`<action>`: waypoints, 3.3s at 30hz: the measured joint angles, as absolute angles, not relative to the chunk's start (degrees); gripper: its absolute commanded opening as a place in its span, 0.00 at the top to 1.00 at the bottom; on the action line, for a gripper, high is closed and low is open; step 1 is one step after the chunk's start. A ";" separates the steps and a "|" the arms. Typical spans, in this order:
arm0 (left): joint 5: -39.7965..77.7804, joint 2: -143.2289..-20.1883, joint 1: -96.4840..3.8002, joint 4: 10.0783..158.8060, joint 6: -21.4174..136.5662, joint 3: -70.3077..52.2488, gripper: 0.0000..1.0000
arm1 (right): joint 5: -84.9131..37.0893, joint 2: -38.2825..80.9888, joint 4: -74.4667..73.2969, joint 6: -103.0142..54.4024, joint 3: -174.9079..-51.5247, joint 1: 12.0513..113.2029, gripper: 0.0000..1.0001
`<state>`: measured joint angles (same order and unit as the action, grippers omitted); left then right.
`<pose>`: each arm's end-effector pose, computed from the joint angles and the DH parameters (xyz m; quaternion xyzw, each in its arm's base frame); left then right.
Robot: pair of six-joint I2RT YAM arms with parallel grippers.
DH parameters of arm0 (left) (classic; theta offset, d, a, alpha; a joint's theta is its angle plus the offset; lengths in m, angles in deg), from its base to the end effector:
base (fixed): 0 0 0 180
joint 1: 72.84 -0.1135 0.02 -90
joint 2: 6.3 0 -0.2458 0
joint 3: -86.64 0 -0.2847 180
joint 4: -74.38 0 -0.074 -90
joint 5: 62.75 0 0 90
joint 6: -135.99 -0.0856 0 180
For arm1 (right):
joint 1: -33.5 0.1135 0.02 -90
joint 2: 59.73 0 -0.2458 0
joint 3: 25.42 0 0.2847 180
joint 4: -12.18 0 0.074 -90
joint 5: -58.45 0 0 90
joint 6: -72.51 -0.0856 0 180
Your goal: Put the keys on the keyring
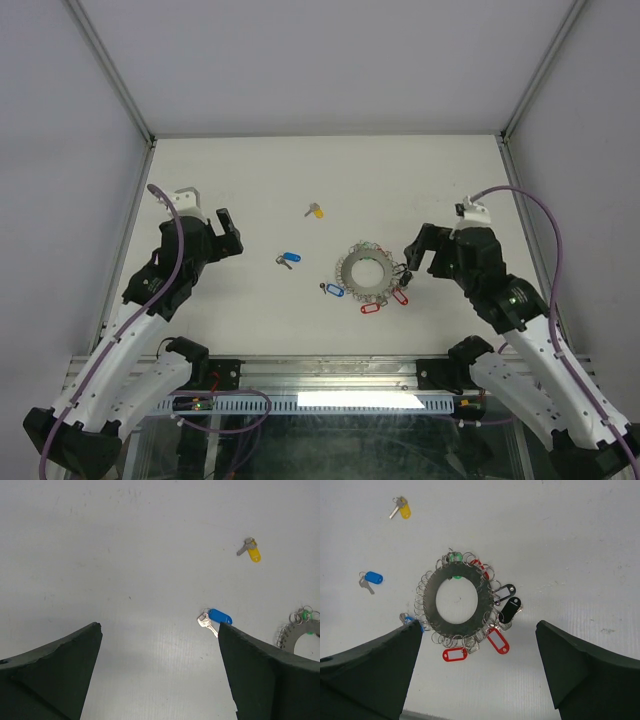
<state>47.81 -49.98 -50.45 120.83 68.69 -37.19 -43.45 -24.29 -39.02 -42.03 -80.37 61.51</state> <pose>0.2408 -0.0667 0.2587 -0.0862 0.8684 -0.0317 0.4873 0.2046 0.0888 0.2682 0.0242 0.8697 0.1333 0.4746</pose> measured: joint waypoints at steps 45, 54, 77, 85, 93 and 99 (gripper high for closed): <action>46.24 -54.01 -50.45 119.91 70.64 -38.09 0.01 | -33.62 20.13 -22.01 -51.27 -82.07 75.63 0.07; 46.15 -54.68 -50.45 119.89 70.64 -38.09 0.01 | -34.36 20.87 -21.51 -52.56 -79.95 71.13 0.06; 45.16 -55.82 -50.45 119.89 70.57 -38.09 0.01 | -28.20 11.65 -22.58 -48.89 -79.36 62.54 0.09; 45.12 -56.63 -50.45 119.89 70.57 -38.09 0.01 | -24.59 19.71 -20.92 -48.58 -79.93 67.78 0.09; 44.88 -57.26 -50.45 119.89 70.53 -38.09 0.01 | -23.32 23.56 -20.74 -46.38 -82.47 68.70 0.09; 44.66 -57.70 -50.45 119.87 70.49 -38.09 0.01 | -23.06 25.42 -21.64 -44.89 -83.19 70.12 0.14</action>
